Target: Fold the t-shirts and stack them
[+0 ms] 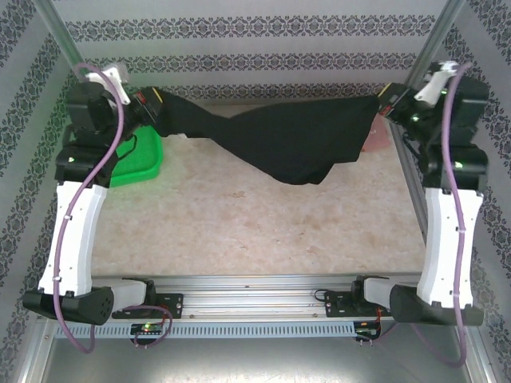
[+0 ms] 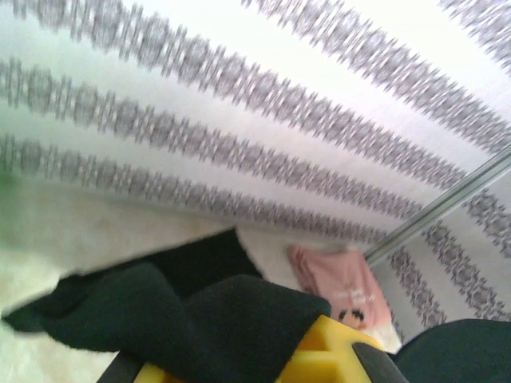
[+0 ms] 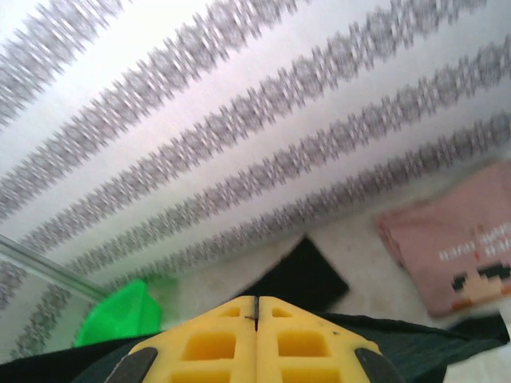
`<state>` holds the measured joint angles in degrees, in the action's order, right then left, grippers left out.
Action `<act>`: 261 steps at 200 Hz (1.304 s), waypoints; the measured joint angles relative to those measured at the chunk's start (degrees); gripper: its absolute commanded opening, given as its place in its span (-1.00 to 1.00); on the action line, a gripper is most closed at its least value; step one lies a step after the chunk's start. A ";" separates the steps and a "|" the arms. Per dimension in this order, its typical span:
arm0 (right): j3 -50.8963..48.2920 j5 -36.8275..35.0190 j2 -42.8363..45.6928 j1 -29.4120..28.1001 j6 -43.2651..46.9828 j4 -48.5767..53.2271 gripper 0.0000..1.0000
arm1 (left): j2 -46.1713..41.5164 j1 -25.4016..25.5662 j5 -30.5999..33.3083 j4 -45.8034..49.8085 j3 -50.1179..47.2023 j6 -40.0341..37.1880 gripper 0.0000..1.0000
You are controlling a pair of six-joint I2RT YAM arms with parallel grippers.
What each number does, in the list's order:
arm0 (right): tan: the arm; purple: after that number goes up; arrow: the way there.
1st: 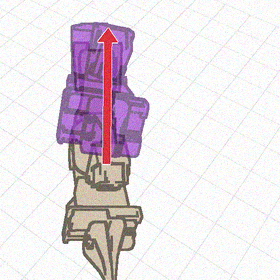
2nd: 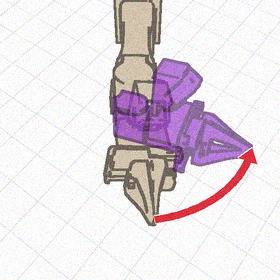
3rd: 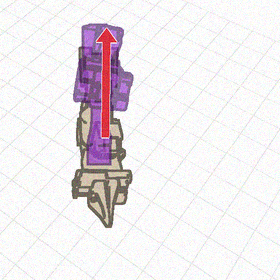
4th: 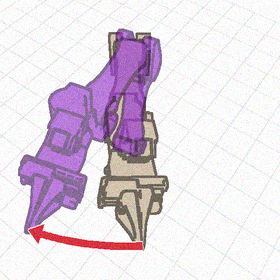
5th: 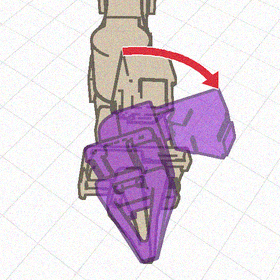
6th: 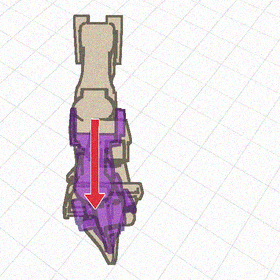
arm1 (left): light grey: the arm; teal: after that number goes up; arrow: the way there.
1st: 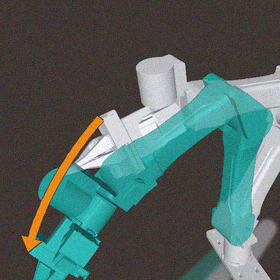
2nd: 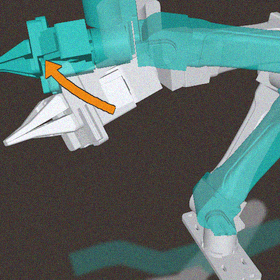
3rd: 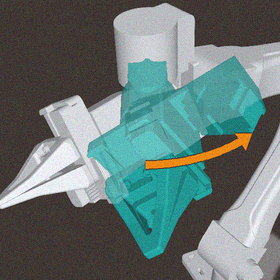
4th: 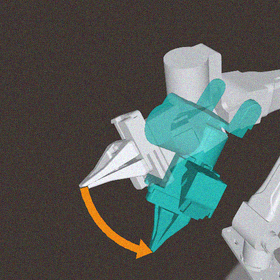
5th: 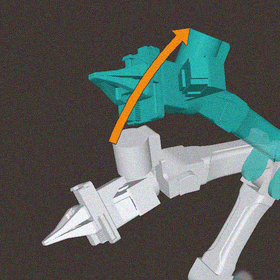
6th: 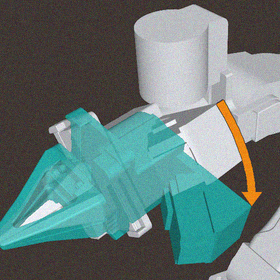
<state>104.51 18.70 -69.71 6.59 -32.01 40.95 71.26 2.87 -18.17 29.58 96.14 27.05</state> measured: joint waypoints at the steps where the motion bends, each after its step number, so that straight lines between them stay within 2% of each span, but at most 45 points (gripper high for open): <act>1: 0.39 0.24 0.11 0.28 -0.02 -0.11 -1.00 | 0.00 0.00 0.00 0.02 0.22 -0.04 -1.00; 26: 7.15 3.50 2.03 3.10 -1.18 -1.20 -1.00 | -0.02 0.00 0.00 -0.50 6.99 -0.98 -1.00; 71: 18.43 7.19 2.82 3.80 -3.02 -1.95 -1.00 | 1.20 0.00 -2.82 -2.36 15.06 -0.92 -1.00; 102: 19.74 8.94 2.05 3.80 -4.11 -2.67 -1.00 | 5.75 0.00 -4.85 -2.91 21.73 -0.94 -1.00; 124: 20.33 10.34 -1.62 3.80 -4.76 -3.02 -1.00 | 10.99 0.00 -6.67 -3.85 26.08 -0.55 -1.00; 179: 24.33 12.50 -19.10 3.80 -5.62 -3.52 -1.00 | 27.30 -0.02 -10.64 -8.41 35.19 5.53 -1.00; 204: 29.18 13.22 -28.00 3.82 -6.45 -3.85 -1.00 | 38.71 -0.81 -13.42 -9.57 47.60 10.97 -1.00; 227: 41.57 14.56 -39.34 3.82 -8.55 -4.50 -1.00 | 52.57 -2.56 -15.17 -13.14 65.07 19.32 -1.00; 248: 57.66 16.04 -50.88 4.59 -12.28 -5.57 -1.00 | 57.02 -4.87 -15.06 -16.70 66.95 25.81 -1.00; 261: 64.06 16.70 -55.67 5.53 -15.23 -7.52 -1.00 | 58.10 -6.32 -14.80 -17.77 66.84 27.93 -1.00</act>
<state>168.57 35.40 -125.38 12.12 -47.24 33.43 129.36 -3.44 -32.97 11.81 162.98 54.98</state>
